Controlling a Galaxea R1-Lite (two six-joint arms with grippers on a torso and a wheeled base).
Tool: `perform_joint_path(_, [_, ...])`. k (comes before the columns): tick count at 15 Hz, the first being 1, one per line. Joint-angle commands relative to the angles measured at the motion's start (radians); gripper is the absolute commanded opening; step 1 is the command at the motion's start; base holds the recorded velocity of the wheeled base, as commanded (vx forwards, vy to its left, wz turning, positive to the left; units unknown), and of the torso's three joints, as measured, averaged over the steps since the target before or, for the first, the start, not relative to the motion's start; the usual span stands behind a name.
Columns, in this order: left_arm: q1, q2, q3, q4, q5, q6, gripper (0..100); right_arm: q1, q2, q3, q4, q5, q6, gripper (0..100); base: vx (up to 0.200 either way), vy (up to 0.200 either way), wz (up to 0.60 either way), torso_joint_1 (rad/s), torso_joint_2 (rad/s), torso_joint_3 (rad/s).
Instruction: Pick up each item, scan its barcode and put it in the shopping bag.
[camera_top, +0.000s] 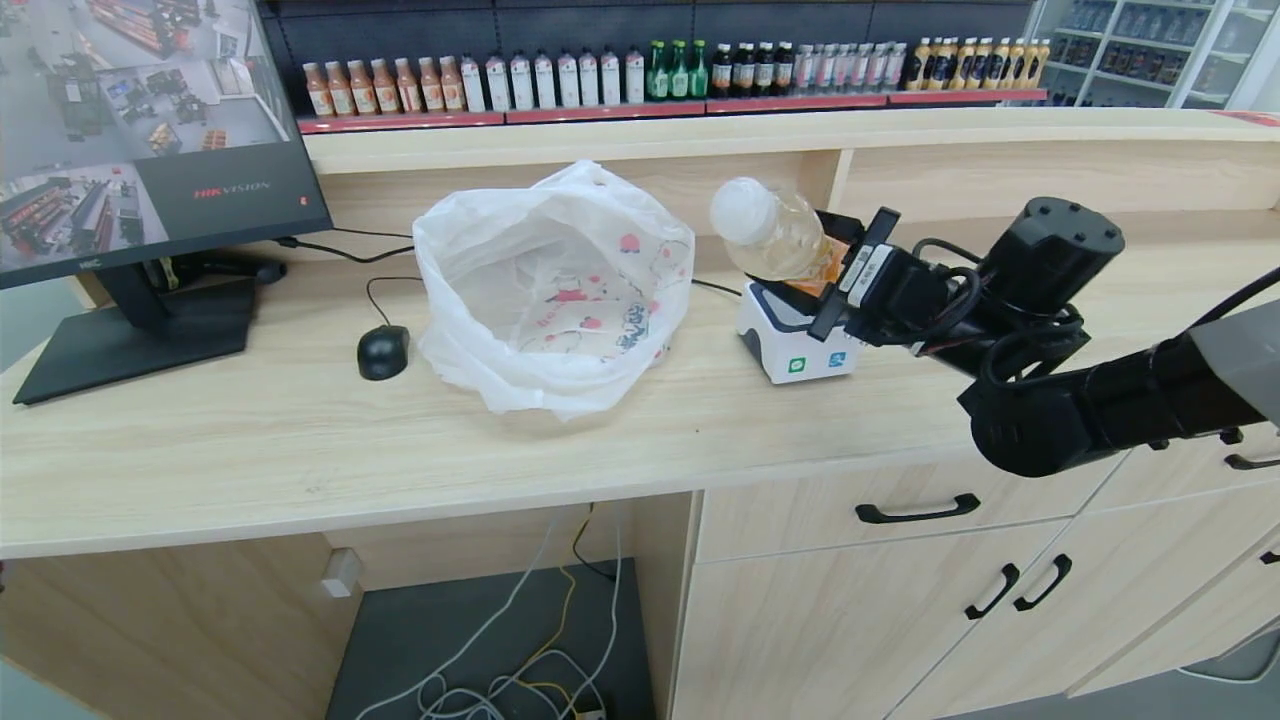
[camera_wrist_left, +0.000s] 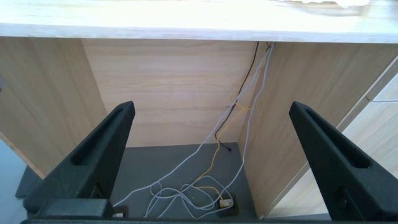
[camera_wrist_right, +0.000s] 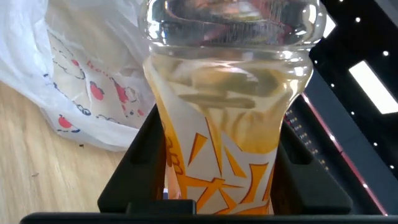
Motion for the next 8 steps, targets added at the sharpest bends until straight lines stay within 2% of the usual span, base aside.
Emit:
perform_joint_path(1, [0.0,0.0,0.0,0.0,0.0,0.0,100,-0.014,0.017,-0.001,0.0,0.028,-0.002,0,0.0,0.0,0.0,0.0,0.0,0.0])
perform_joint_path(8, [0.0,0.0,0.0,0.0,0.0,0.0,100,-0.046,0.043,-0.015,-0.002,0.064,-0.025,0,0.0,0.0,0.0,0.0,0.0,0.0])
